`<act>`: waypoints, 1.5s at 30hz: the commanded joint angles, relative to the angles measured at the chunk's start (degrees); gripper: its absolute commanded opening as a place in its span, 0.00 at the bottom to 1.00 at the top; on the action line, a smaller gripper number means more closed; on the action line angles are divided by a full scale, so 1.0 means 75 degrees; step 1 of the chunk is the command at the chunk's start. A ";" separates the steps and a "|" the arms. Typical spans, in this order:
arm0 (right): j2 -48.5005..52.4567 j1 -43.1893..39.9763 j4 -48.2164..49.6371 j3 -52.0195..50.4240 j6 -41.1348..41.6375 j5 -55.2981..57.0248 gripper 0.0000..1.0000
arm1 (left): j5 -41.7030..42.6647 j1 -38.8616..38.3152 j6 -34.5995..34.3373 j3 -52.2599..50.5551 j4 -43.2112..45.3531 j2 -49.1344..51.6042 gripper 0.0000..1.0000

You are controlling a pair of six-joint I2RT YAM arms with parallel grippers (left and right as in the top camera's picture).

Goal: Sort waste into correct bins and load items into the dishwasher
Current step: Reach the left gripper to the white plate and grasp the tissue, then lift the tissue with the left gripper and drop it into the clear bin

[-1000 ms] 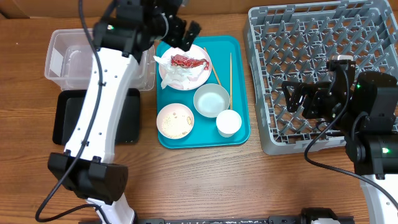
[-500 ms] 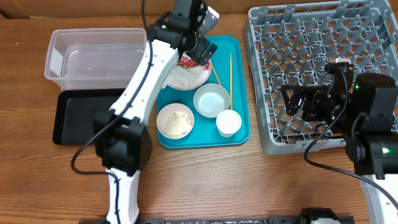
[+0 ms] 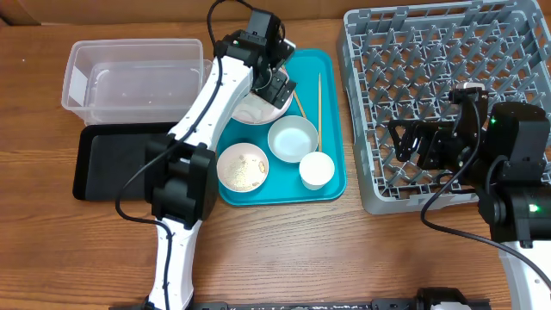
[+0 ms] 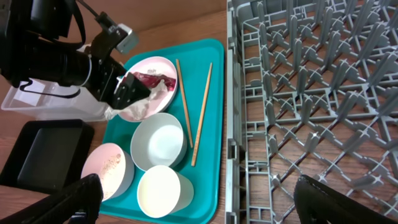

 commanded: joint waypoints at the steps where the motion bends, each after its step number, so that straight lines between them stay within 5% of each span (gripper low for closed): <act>1: 0.0079 -0.0023 -0.0012 0.0181 0.0052 -0.0067 1.00 | 0.0248 0.0125 0.0490 0.0079 -0.0128 0.0079 1.00; 27: 0.0230 -0.0023 -0.0015 0.0181 0.0052 -0.0067 1.00 | 0.0189 0.0236 0.0729 0.0073 0.0058 0.1122 0.98; 28: 0.0230 -0.0023 -0.0015 0.0181 0.0052 -0.0067 1.00 | 0.0187 0.0236 0.0729 0.0073 0.0067 0.1122 0.91; 32: 0.0259 -0.0023 -0.0015 0.0181 0.0052 -0.0067 1.00 | 0.0134 0.0236 0.0729 0.0073 0.0122 0.1122 0.31; 35: 0.0274 -0.0023 -0.0015 0.0181 0.0052 -0.0067 1.00 | 0.0131 0.0236 0.0729 0.0073 0.0204 0.1122 0.04; 45: 0.0289 -0.0023 -0.0026 0.0181 0.0052 -0.0067 1.00 | -0.0204 0.0245 -0.0484 0.1198 -0.0353 0.1020 0.04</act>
